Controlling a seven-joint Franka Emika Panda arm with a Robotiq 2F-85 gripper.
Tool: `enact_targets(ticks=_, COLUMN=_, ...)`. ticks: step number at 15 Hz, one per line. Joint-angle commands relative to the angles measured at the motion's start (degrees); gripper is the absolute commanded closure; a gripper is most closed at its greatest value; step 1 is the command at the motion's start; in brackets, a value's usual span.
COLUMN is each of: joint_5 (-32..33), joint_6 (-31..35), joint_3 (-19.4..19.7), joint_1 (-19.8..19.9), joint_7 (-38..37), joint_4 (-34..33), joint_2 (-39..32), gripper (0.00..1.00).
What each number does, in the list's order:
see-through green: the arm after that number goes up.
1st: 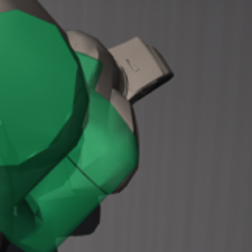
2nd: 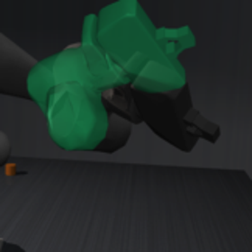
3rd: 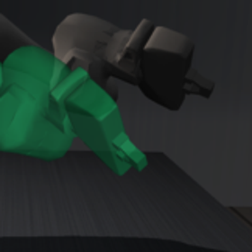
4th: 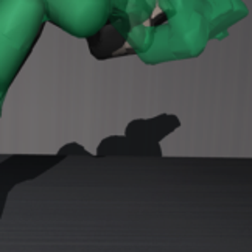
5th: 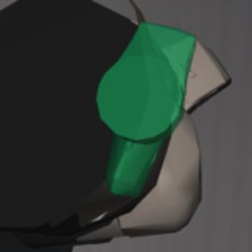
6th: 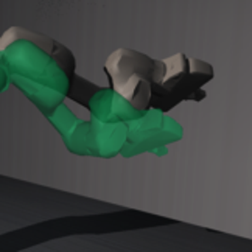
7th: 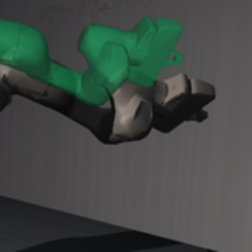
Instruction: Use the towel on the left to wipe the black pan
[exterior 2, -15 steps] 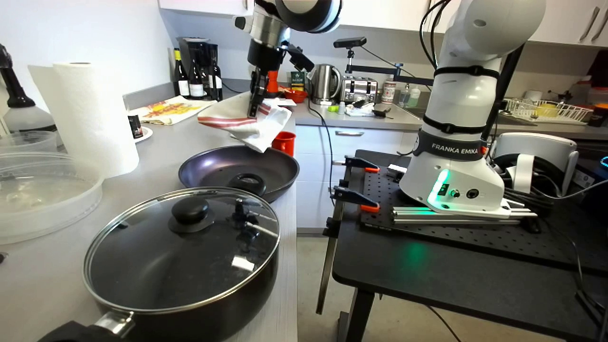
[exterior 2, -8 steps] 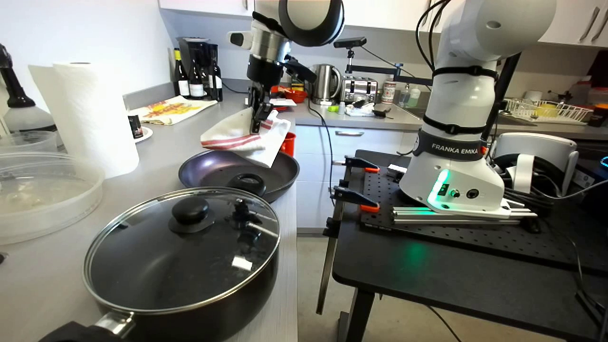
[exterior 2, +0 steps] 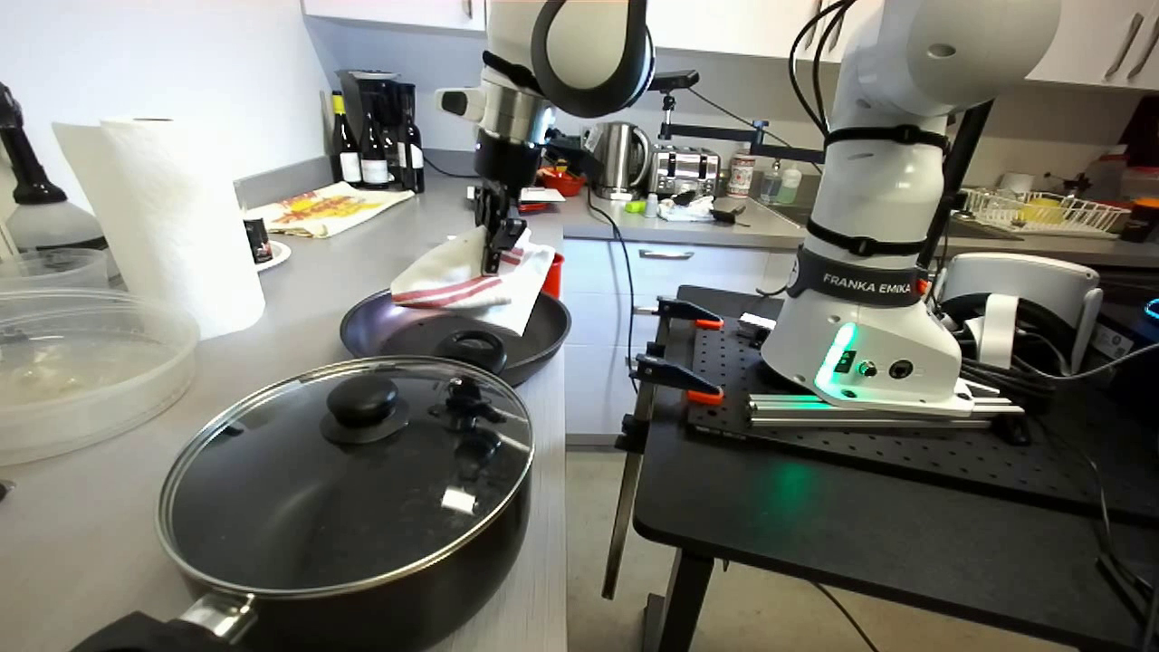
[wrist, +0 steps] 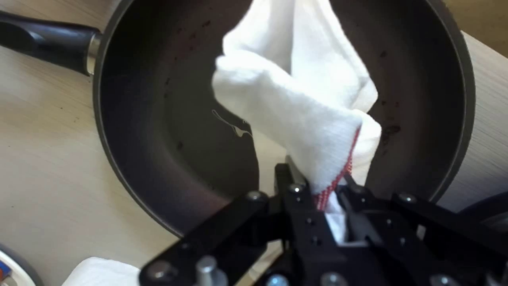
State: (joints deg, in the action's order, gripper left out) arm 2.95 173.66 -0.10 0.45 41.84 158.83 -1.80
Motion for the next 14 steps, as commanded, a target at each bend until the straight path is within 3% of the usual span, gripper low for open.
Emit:
enact_targets(ticks=1, joint_5=0.0, joint_6=0.0, joint_3=0.0, joint_1=0.0, joint_7=0.0, joint_4=0.0, joint_2=0.0, gripper=0.96)
enact_targets(ticks=7, joint_5=-8.7, joint_6=-0.1, joint_3=-4.1, joint_1=1.8, joint_7=7.1, joint_4=-7.3, joint_2=-10.6, gripper=0.96)
enact_targets(ticks=9, joint_5=-6.4, joint_6=-0.6, joint_3=-7.9, joint_1=5.5, joint_7=5.9, joint_4=-9.9, joint_2=-13.8, gripper=0.96)
enact_targets(ticks=14, joint_5=0.6, joint_6=-0.7, joint_3=-8.2, joint_1=5.3, joint_7=1.9, joint_4=-15.2, joint_2=-21.4, gripper=0.96)
